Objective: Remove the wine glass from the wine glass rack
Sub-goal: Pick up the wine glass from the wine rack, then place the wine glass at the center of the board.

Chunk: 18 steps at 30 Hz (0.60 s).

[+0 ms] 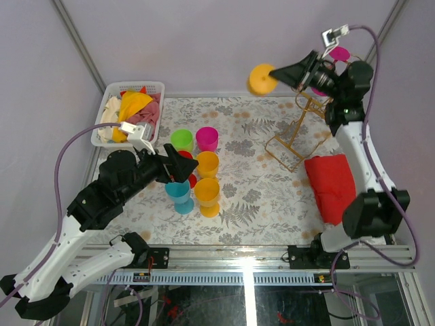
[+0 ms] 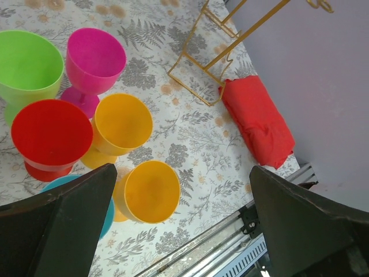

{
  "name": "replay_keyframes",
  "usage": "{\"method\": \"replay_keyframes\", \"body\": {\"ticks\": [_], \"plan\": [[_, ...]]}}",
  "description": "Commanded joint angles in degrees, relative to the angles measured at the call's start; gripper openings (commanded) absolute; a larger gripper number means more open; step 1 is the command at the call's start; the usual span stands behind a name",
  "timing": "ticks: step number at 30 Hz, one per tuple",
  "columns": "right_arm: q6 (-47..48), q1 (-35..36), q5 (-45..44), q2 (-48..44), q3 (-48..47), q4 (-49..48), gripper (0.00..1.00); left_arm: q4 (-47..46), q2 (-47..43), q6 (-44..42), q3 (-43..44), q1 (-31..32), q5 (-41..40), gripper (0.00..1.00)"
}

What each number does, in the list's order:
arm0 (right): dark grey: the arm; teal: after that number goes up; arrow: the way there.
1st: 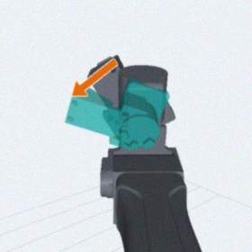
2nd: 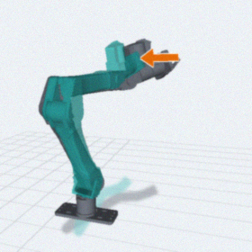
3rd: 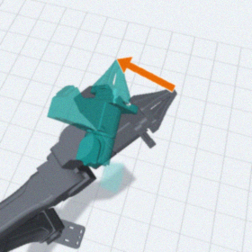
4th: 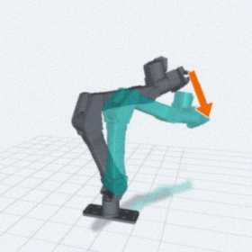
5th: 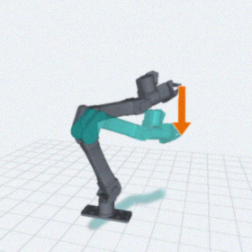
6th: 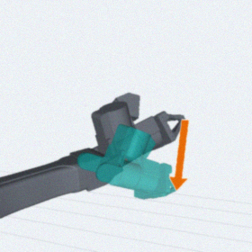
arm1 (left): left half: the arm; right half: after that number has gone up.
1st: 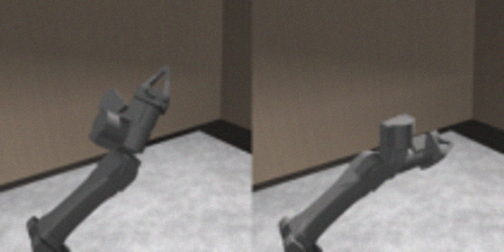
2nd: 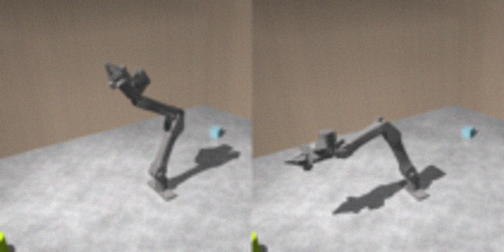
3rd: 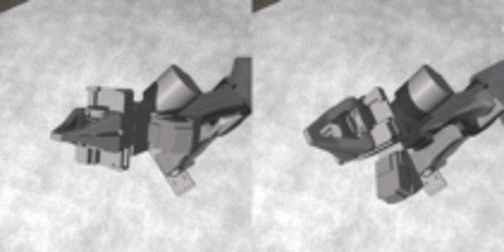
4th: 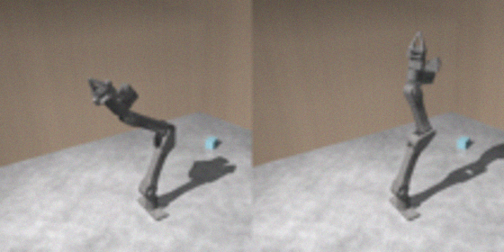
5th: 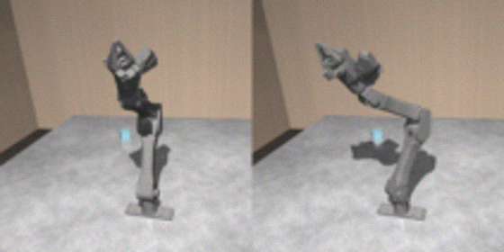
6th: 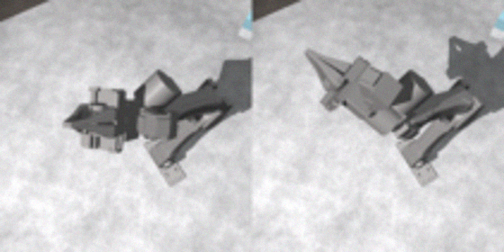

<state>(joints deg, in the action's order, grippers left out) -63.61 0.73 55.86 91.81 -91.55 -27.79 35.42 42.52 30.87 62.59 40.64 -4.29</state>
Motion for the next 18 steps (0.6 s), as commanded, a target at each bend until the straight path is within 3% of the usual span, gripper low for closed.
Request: {"method": "replay_keyframes", "body": {"ticks": [1, 5, 9, 14, 18], "plan": [[18.4, 6.4, 1.6, -15.4, 12.0, -7.3, 0.00, -6.9, -0.2, 1.7, -1.2, -0.4, 1.9, 1.00], [32.4, 11.7, 0.3, -26.3, 24.7, -6.3, 0.00, -11.3, -0.7, 2.8, -3.0, -0.4, 4.4, 1.00], [37.8, 14.0, -1.5, -34.4, 35.5, -7.0, 0.00, -16.7, -0.8, 3.8, -4.8, -0.3, 8.3, 1.00], [38.0, 15.9, -2.4, -41.8, 44.8, -6.1, 0.00, -24.7, 0.4, 5.0, -7.3, -0.4, 16.2, 0.99], [31.0, 17.4, -2.7, -45.3, 50.5, -8.1, 0.00, -28.6, 5.0, 5.7, -6.2, -0.3, 25.8, 0.91]]}}
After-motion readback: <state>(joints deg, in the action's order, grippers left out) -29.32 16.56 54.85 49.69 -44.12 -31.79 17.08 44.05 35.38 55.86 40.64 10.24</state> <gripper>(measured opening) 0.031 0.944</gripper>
